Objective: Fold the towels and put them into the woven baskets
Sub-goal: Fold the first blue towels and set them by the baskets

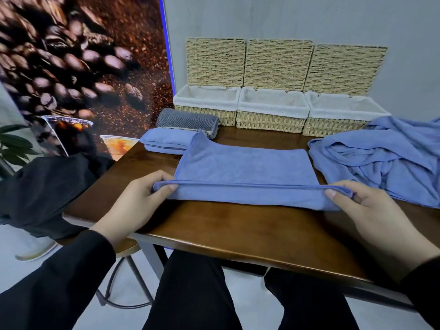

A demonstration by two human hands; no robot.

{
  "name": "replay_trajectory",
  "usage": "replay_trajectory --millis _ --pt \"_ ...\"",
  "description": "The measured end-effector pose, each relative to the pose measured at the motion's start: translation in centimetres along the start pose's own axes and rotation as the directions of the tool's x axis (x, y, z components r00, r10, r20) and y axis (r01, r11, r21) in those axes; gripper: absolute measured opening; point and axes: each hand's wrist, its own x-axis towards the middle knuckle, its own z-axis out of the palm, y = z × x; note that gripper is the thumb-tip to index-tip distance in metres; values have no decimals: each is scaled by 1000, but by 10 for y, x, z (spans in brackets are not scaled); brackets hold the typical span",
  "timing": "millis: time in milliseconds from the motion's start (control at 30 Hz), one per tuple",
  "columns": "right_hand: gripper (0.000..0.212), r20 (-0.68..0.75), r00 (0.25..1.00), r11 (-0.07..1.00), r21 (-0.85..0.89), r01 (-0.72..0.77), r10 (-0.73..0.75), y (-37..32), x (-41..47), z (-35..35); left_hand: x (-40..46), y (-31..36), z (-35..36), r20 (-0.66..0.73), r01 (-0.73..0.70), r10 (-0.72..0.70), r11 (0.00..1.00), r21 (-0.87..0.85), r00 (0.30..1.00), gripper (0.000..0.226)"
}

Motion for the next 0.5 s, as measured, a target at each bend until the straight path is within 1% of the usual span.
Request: replay_trajectory --millis 67,133,200,267,333,400,433,500 --pt "16 -35 999 999 31 -21 22 -1 4 -2 4 7 -2 1 1 -1 999 -53 1000 20" --pt "18 -43 998 998 45 -48 50 -3 7 -4 6 14 -2 24 40 -37 993 -115 999 23" --pt "19 -17 997 996 45 -80 81 -4 12 -8 9 18 -2 82 137 -122 966 -221 989 23" --pt "23 9 992 992 15 -123 123 -2 18 -11 10 19 -3 153 240 -200 916 -323 968 21" --pt "35 -6 990 990 -33 -139 139 -1 27 -14 13 20 -2 167 289 -241 876 -386 956 21" --pt "42 -50 988 986 -67 -151 148 -4 38 -14 20 23 -2 130 289 -259 885 -364 957 22" --pt "43 -67 986 985 -72 -155 150 -8 45 -13 26 26 -2 91 280 -264 907 -314 960 22" --pt "48 -102 985 983 -108 -150 139 -12 66 -11 44 22 -3 -7 246 -248 962 -118 969 24"
